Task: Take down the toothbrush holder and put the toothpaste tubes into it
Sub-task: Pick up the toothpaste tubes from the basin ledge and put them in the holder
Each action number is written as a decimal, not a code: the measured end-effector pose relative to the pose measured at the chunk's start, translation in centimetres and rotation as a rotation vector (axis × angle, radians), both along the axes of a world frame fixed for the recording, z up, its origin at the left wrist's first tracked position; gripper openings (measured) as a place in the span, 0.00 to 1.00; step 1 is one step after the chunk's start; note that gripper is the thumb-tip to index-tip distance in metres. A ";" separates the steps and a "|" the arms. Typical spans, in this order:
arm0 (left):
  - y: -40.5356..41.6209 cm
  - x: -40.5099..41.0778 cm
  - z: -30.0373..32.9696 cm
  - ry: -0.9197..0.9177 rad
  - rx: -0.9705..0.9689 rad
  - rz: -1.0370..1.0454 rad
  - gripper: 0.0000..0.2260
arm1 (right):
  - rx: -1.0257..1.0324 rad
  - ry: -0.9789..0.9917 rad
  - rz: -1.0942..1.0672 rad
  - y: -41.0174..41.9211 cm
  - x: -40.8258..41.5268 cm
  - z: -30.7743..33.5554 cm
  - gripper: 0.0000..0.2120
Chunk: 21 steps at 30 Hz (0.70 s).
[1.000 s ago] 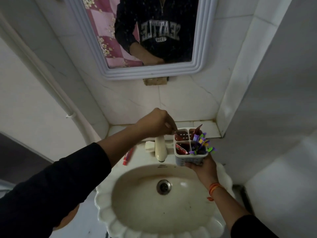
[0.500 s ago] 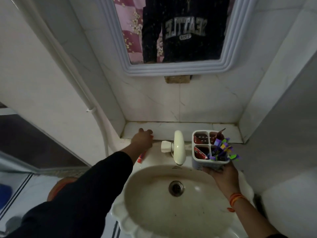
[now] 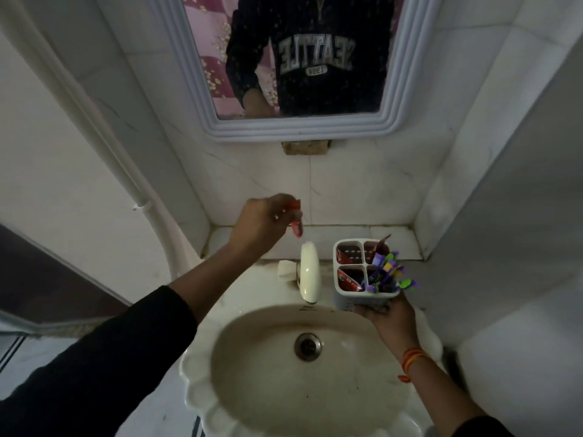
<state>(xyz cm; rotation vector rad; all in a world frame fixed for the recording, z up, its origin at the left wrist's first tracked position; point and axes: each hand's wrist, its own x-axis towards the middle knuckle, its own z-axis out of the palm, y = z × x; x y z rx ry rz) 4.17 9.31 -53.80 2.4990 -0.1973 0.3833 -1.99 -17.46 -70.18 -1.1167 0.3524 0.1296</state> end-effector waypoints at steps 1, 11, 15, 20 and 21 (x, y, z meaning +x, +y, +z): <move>-0.9 -0.4 1.7 -0.041 -0.008 -0.070 0.09 | 0.061 0.036 0.008 -0.3 -0.1 0.0 0.26; -8.5 -1.3 5.7 0.220 0.376 -0.515 0.10 | -0.719 -0.070 0.169 -1.2 -1.1 -0.4 0.28; -10.0 -1.1 3.5 0.317 0.636 -0.480 0.11 | -0.512 -0.102 0.099 -1.0 -0.4 -1.8 0.33; -9.9 1.3 3.1 0.544 0.393 -0.372 0.15 | -0.569 -0.129 0.062 -0.9 -0.4 -2.4 0.34; -9.8 2.0 3.1 0.535 0.324 -0.317 0.15 | -0.590 -0.121 0.076 -0.9 -0.6 -2.0 0.33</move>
